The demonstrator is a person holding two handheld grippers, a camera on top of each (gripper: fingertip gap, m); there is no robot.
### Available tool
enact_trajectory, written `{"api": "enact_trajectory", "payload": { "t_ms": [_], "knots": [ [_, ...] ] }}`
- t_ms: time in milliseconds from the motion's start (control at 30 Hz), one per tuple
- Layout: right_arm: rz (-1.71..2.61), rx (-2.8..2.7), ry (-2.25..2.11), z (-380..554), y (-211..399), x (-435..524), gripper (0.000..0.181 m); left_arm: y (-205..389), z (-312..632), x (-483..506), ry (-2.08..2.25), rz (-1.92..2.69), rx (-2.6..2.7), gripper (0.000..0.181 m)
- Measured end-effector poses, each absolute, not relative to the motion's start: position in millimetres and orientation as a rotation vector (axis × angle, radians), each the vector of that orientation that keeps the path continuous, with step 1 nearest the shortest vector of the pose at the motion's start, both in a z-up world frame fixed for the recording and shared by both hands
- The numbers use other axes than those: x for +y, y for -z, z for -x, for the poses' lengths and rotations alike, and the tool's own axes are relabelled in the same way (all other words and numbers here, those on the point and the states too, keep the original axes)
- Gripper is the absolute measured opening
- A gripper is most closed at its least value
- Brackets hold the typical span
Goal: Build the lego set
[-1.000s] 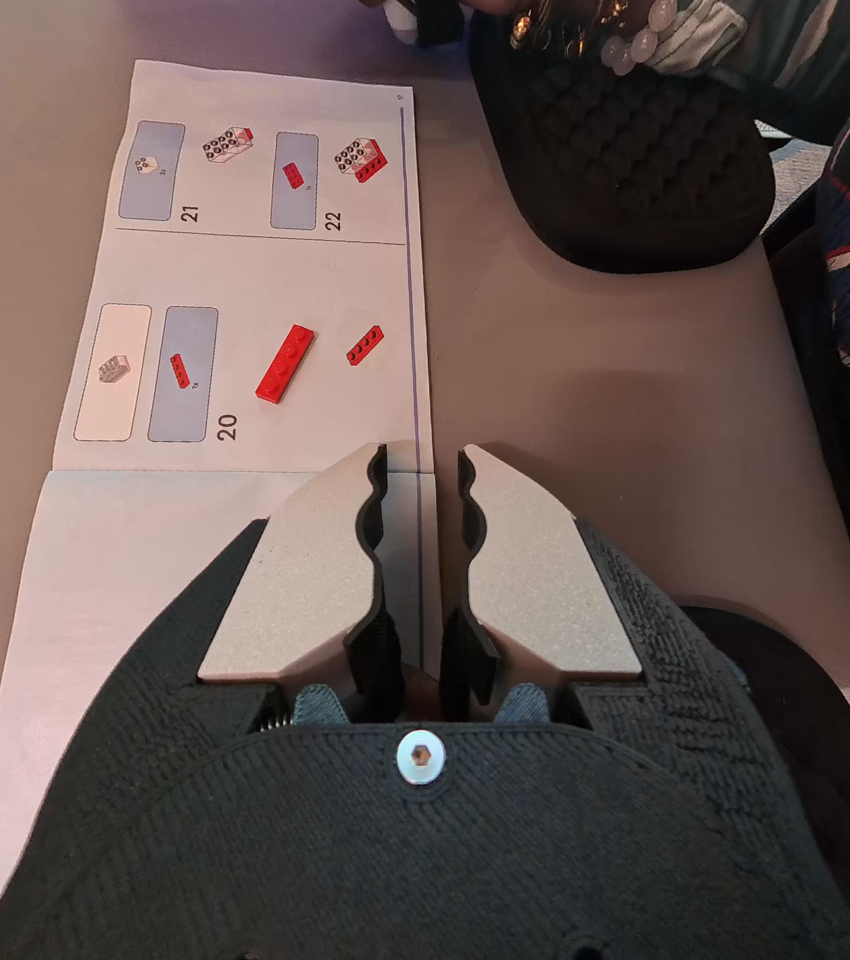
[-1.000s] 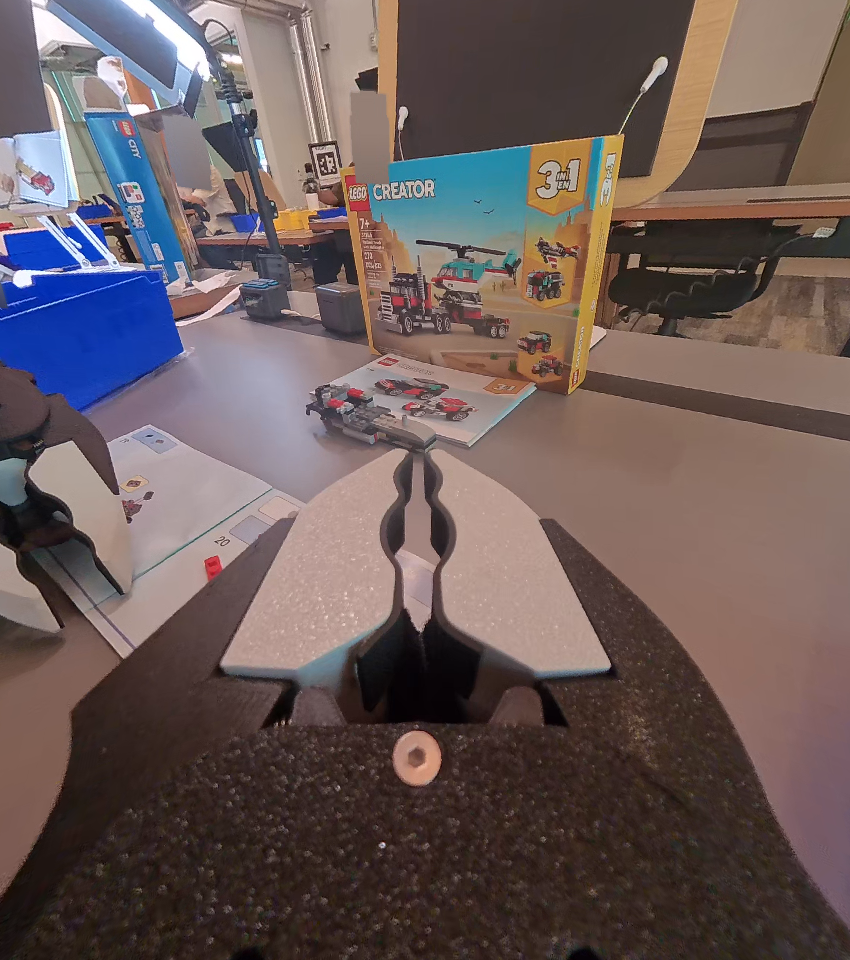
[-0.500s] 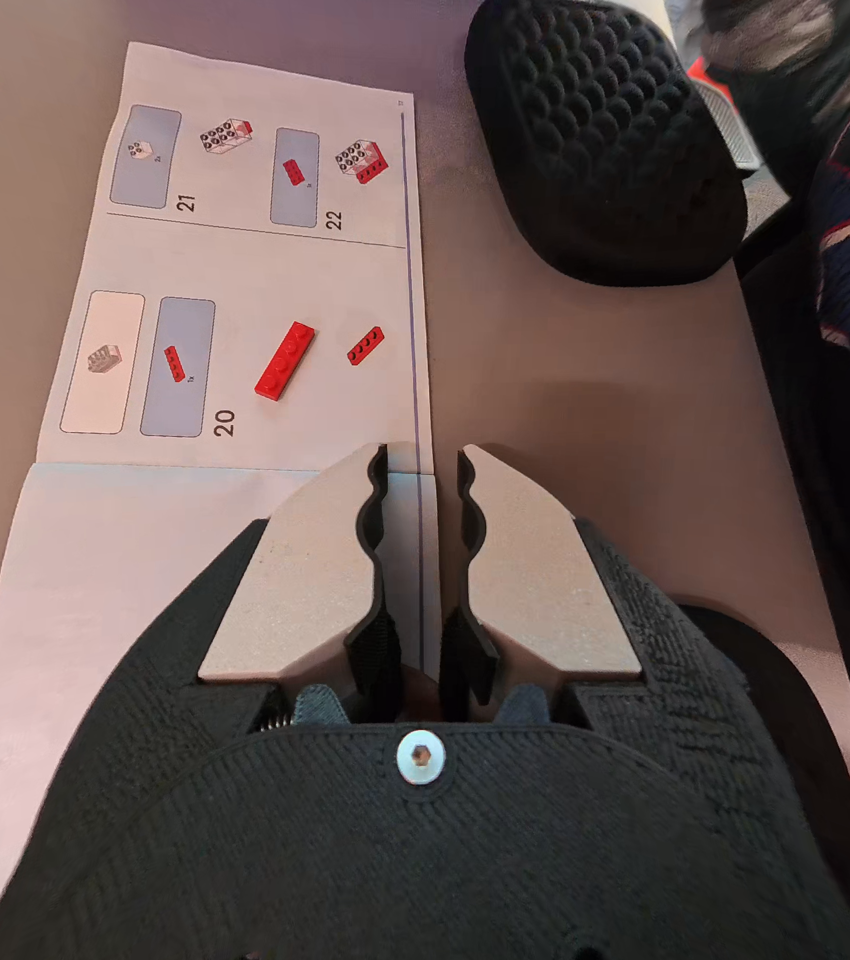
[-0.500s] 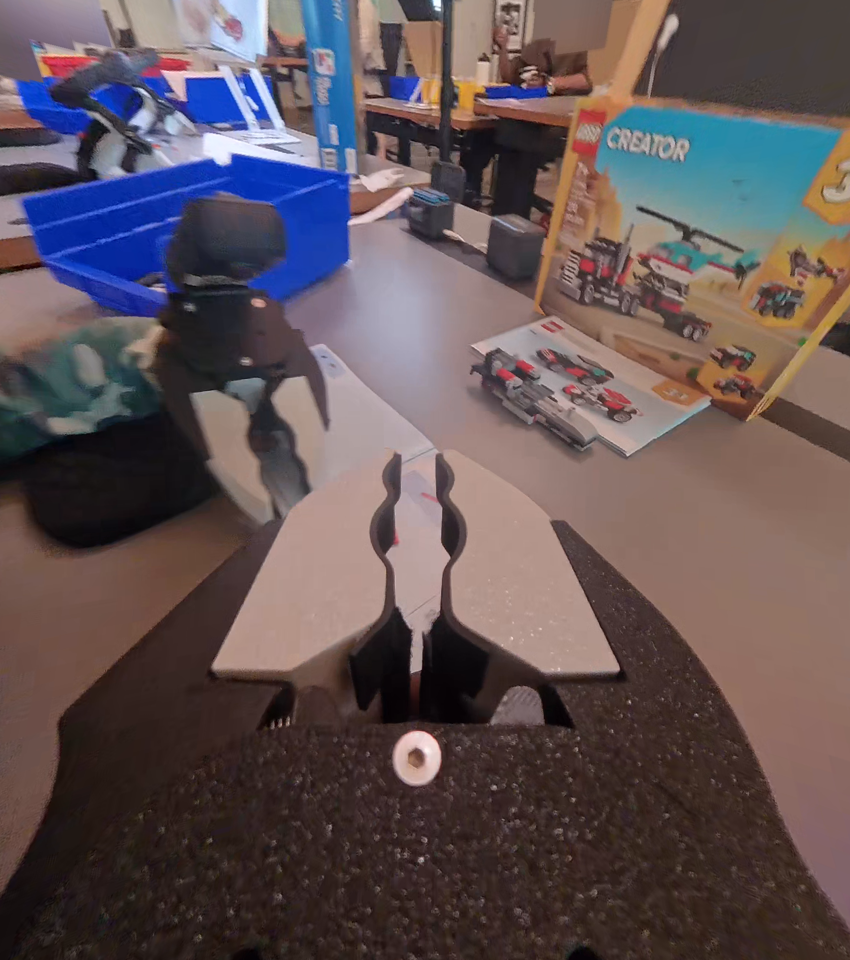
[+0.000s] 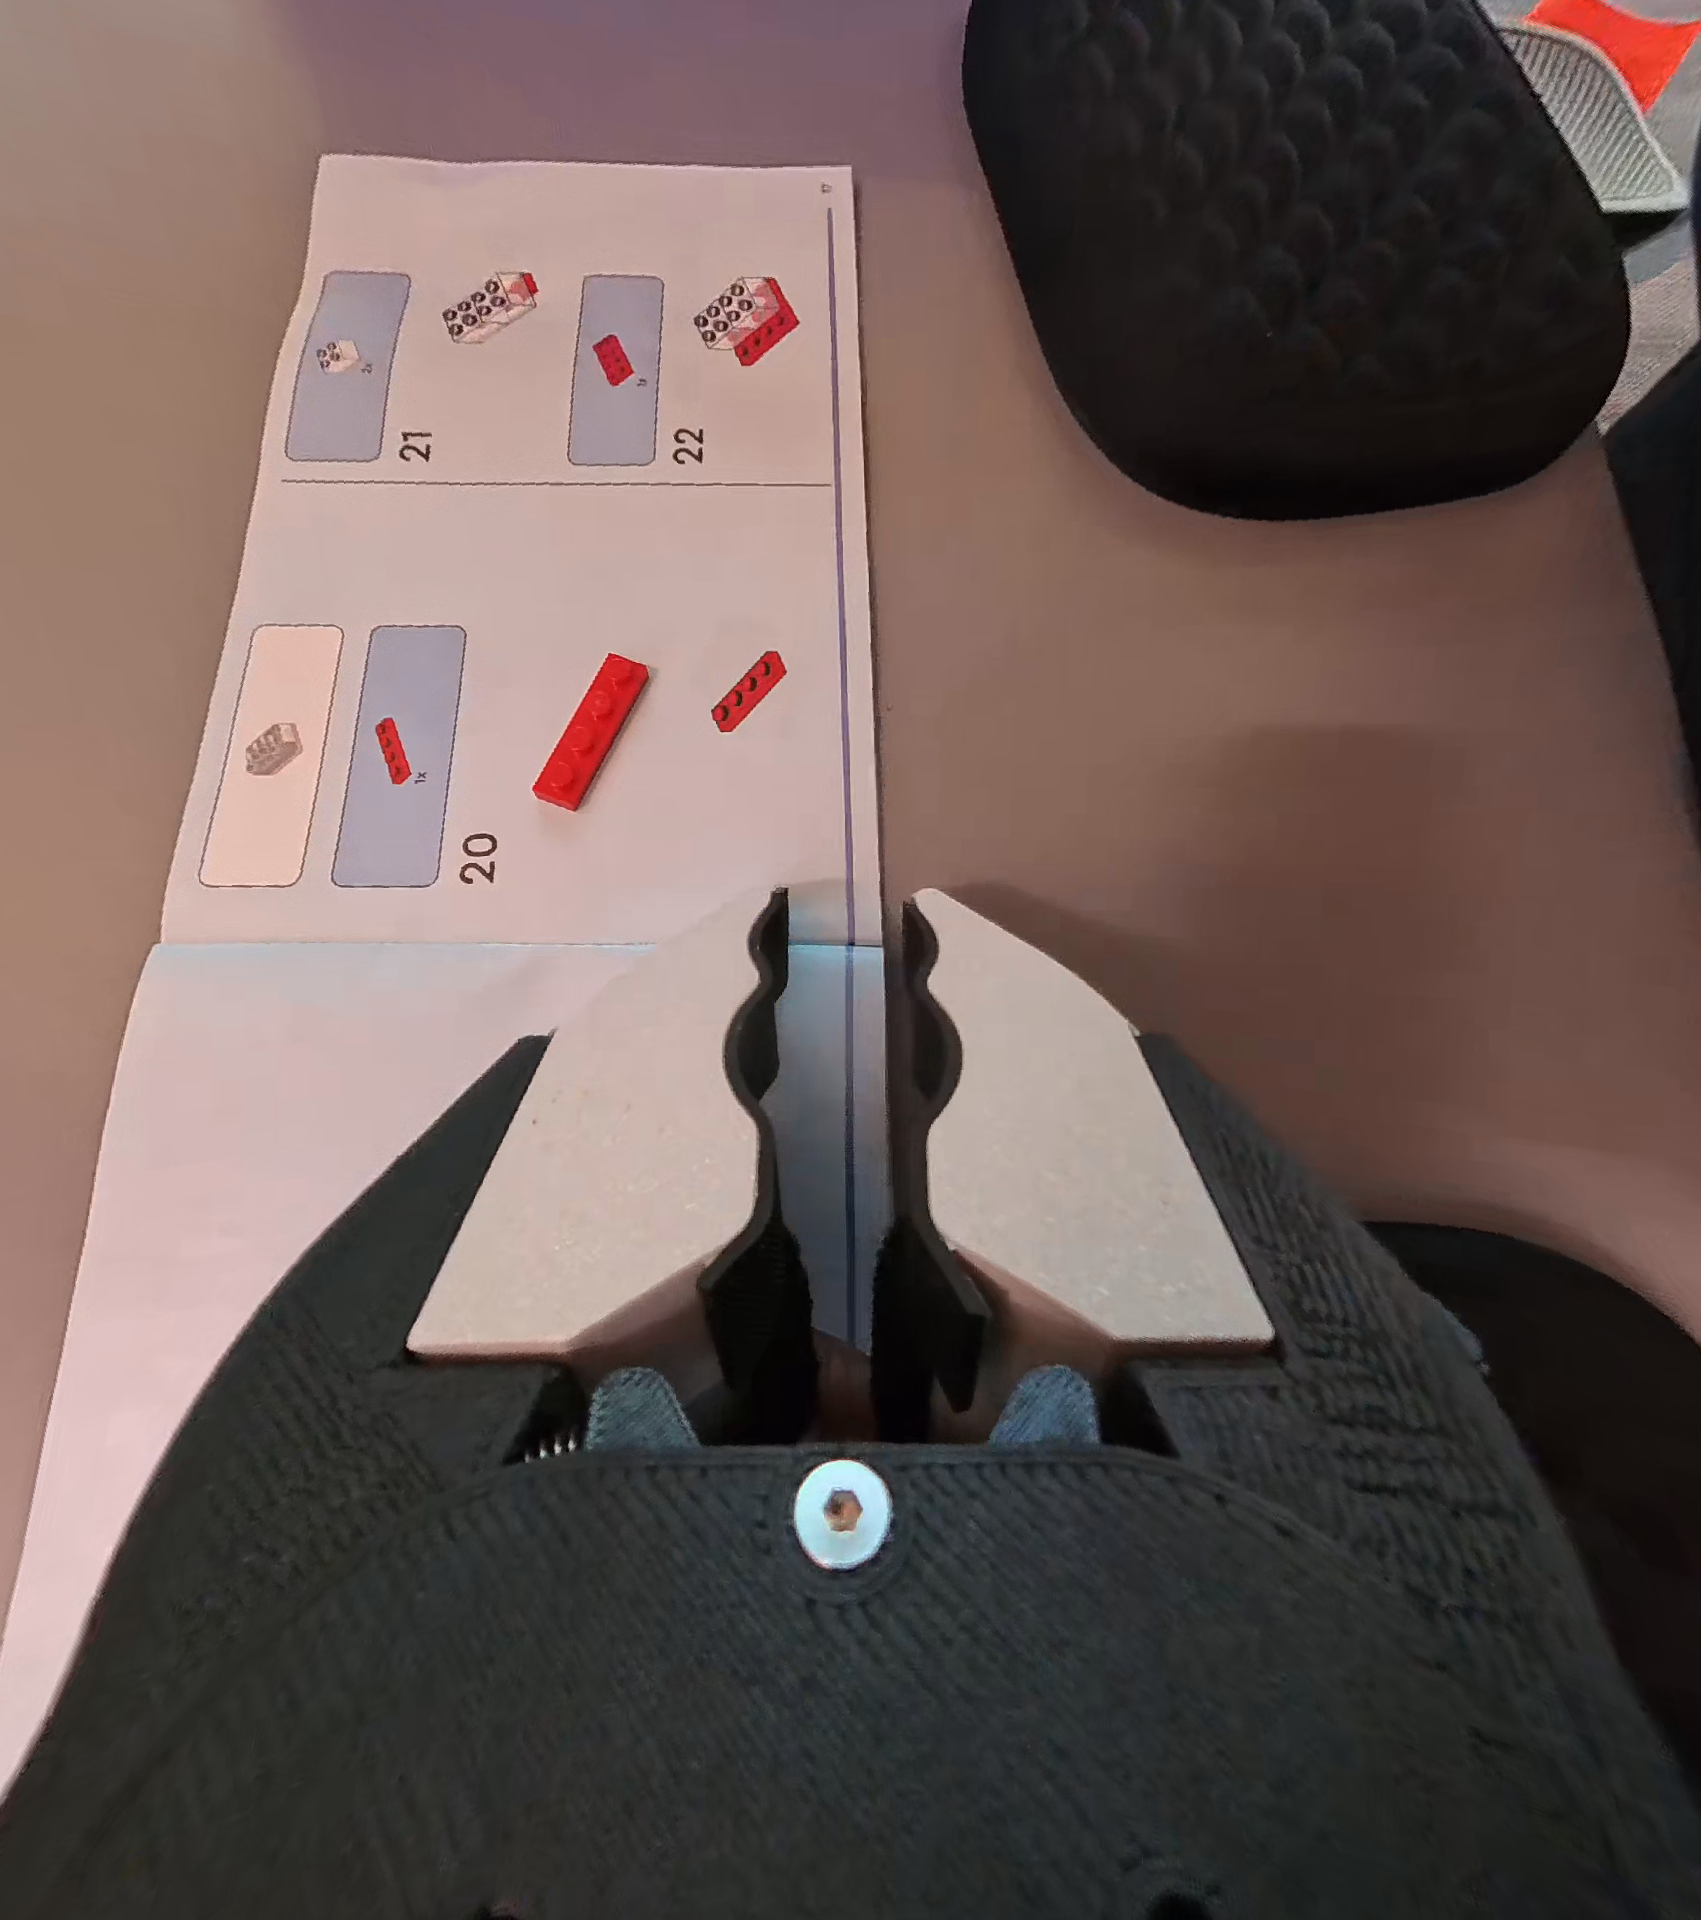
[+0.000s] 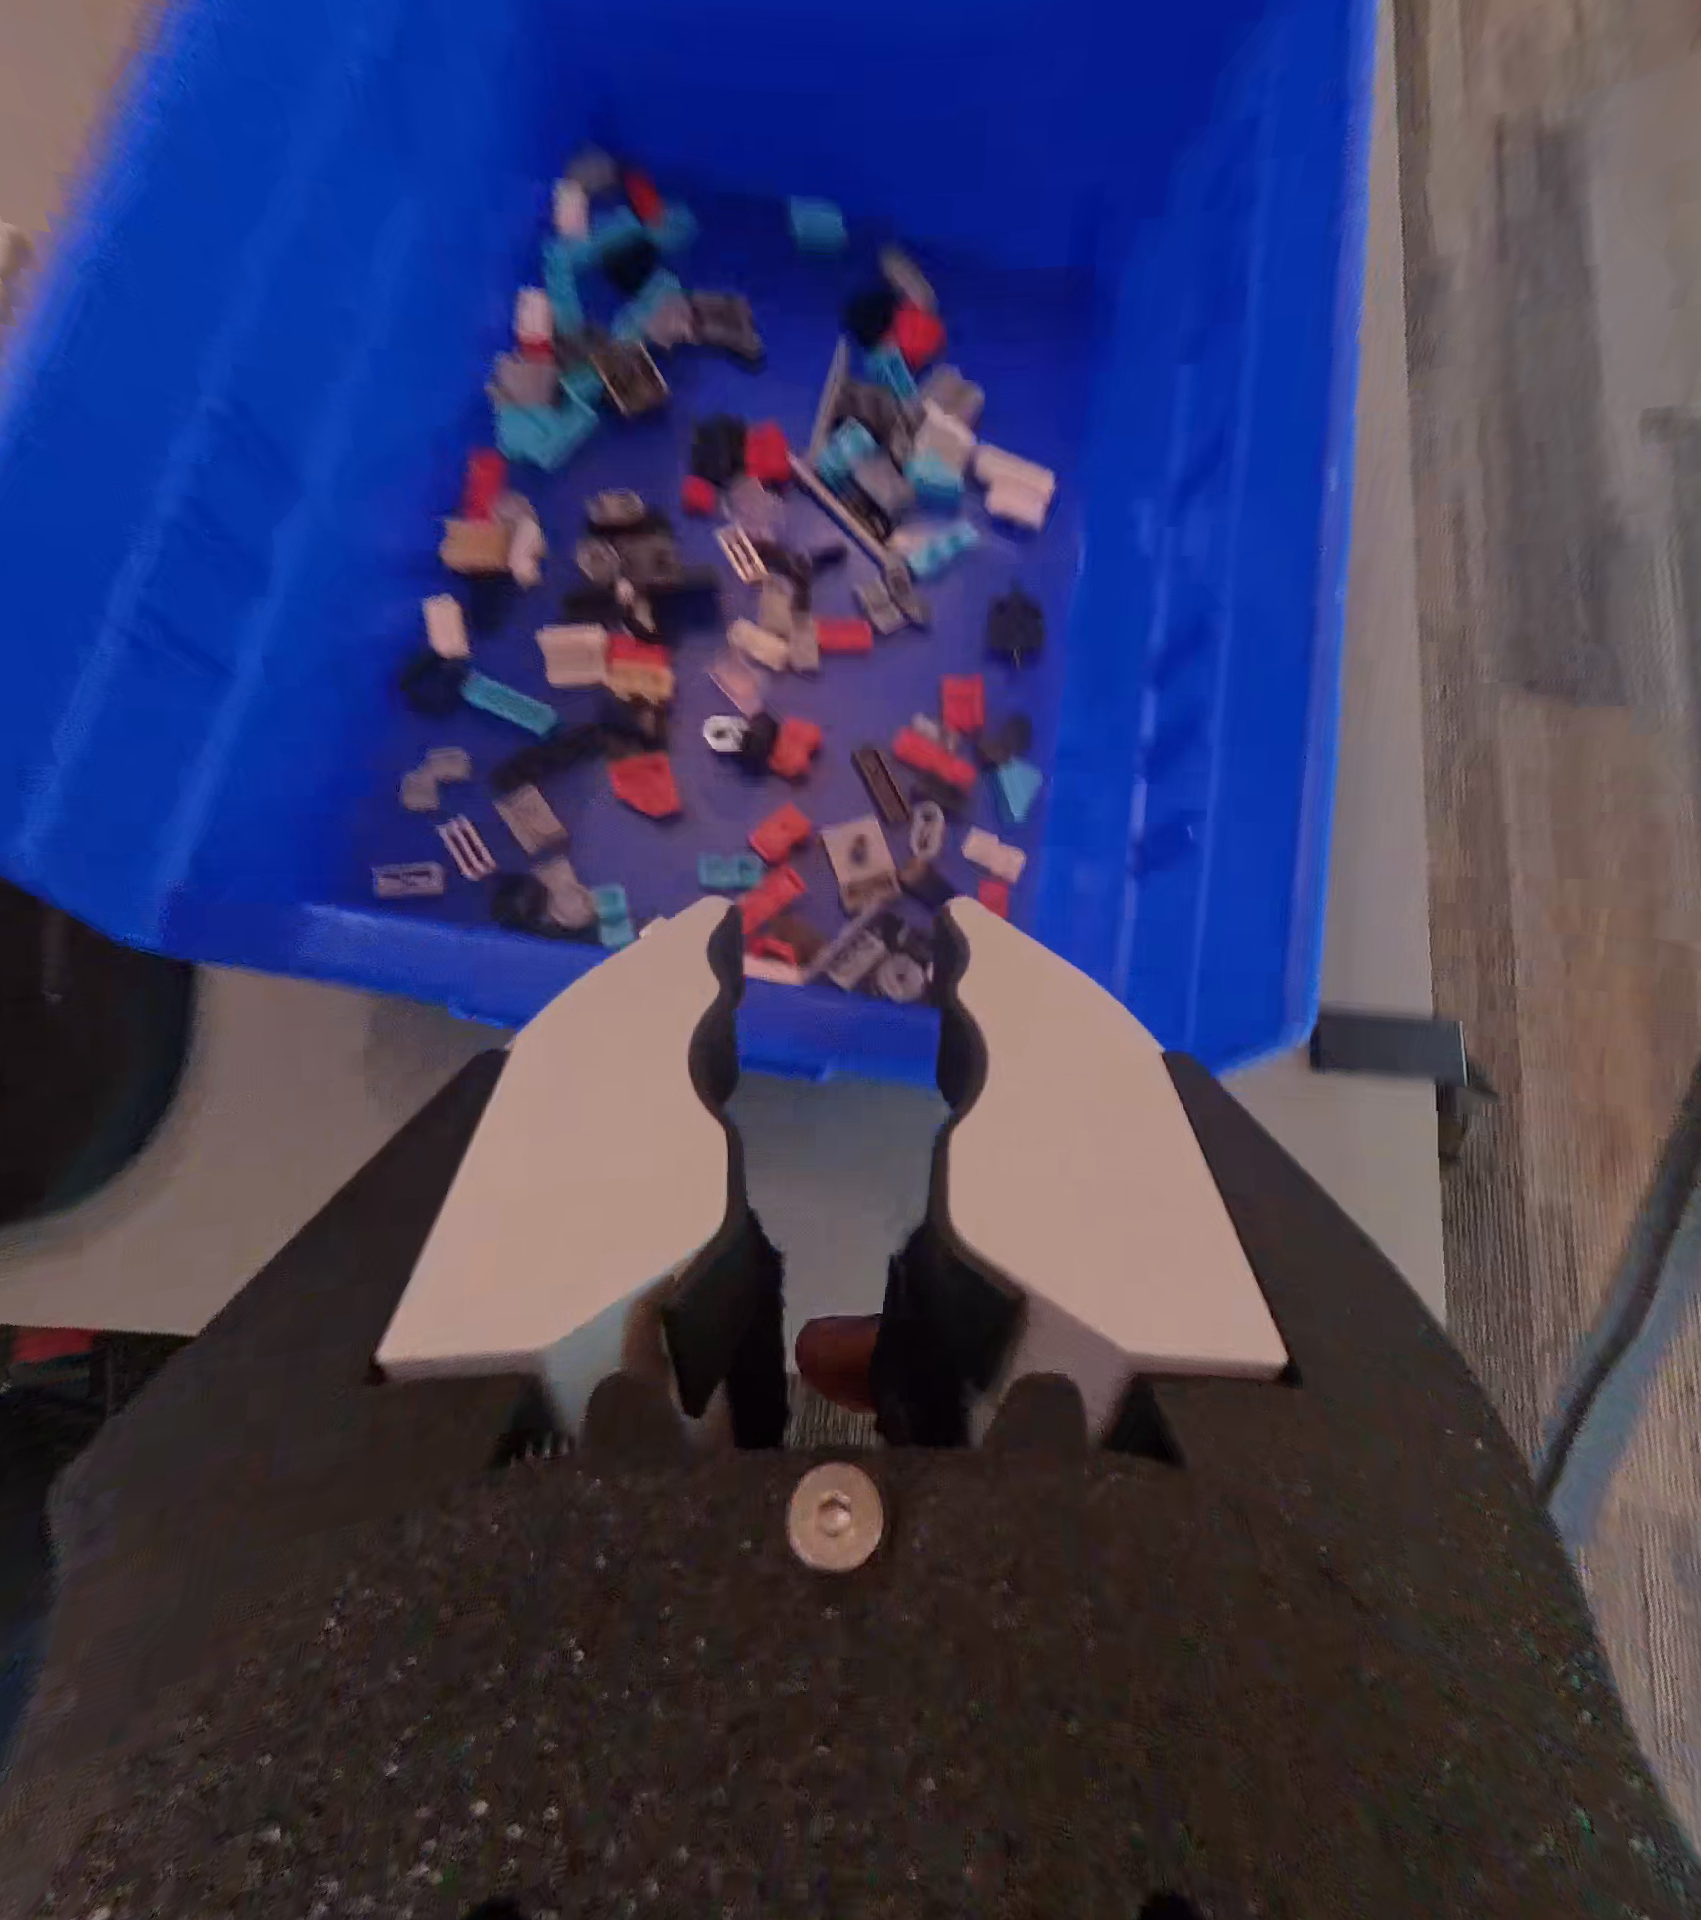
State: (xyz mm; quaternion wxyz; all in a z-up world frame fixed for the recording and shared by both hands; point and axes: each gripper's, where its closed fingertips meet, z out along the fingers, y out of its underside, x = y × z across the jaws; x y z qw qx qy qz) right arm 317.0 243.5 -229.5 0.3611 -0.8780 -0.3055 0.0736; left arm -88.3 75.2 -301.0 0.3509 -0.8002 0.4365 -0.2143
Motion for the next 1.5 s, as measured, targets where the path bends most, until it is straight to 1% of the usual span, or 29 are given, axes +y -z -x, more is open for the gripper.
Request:
{"api": "enact_trajectory", "payload": {
  "t_ms": [67,267,533,700,933,1000,1200,1367,1500],
  "knots": [
    [2.296,-0.767,-0.176,-326,239,243,0.036,301,88,75,0.545,2.069,1.134,0.021],
    [2.223,-0.783,-0.254,-316,247,245,0.035,301,88,75,0.584,2.082,1.121,0.021],
    [2.082,-0.922,-0.436,-275,252,244,0.035,300,88,74,0.654,2.102,1.100,0.023],
    [2.082,-0.987,-0.441,-264,262,244,0.035,300,88,74,0.627,2.094,1.108,0.023],
    [2.027,-1.014,-0.485,-266,255,238,0.027,300,88,74,0.634,2.097,1.106,0.023],
    [2.018,-1.004,-0.440,-274,251,236,0.020,300,88,73,0.630,2.094,1.109,0.023],
    [1.972,-1.003,-0.422,-279,243,233,0.011,300,87,73,0.649,2.098,1.106,0.024],
    [1.839,-0.983,-0.395,-264,218,245,0.011,300,87,72,0.624,2.090,1.117,0.024],
    [1.793,-1.053,-0.388,-237,198,248,0.015,300,87,72,0.598,2.082,1.125,0.024]
  ]
}}
